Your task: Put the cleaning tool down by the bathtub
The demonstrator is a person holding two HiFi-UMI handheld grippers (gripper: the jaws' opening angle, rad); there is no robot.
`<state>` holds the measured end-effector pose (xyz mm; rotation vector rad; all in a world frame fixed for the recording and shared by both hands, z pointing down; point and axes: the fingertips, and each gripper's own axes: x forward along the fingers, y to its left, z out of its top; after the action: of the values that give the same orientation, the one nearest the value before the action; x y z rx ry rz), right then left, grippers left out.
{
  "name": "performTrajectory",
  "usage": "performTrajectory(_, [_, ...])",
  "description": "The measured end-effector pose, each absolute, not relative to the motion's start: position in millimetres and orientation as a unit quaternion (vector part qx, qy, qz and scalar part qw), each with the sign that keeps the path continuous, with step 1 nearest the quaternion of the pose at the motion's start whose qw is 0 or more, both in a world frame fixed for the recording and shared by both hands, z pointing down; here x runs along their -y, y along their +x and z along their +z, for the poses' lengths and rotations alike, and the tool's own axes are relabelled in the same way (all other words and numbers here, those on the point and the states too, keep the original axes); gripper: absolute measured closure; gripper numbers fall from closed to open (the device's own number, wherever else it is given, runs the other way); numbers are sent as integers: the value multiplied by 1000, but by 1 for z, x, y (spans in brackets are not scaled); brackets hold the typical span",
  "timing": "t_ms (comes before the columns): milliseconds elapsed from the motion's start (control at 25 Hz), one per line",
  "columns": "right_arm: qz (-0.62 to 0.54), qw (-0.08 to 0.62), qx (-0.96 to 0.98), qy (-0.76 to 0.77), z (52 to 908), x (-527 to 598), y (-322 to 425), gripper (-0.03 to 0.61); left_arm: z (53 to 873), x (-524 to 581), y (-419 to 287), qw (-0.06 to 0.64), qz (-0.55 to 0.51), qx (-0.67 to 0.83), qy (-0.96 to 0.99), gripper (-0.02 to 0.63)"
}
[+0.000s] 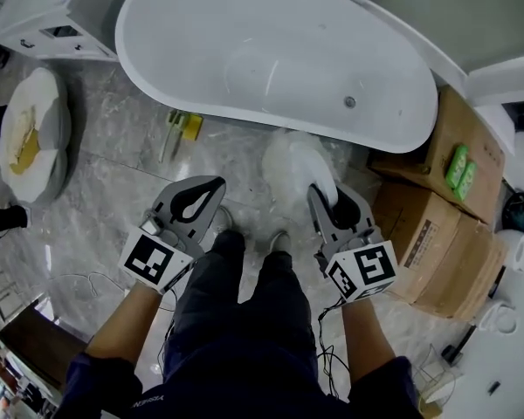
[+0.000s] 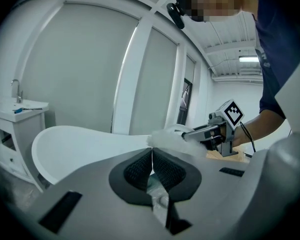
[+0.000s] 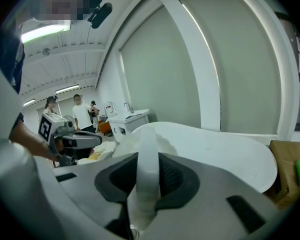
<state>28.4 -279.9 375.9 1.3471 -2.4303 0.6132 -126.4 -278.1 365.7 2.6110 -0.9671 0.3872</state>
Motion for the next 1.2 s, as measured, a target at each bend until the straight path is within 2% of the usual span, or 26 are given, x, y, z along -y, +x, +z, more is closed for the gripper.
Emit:
performTrajectory(480, [223,178,853,437,505,271,16,485,488,268,-143,184,155,373,896,583])
performTrajectory(1200, [240,216,861,392,767,289,27,485,718,282,-120,193,191,396,877,583])
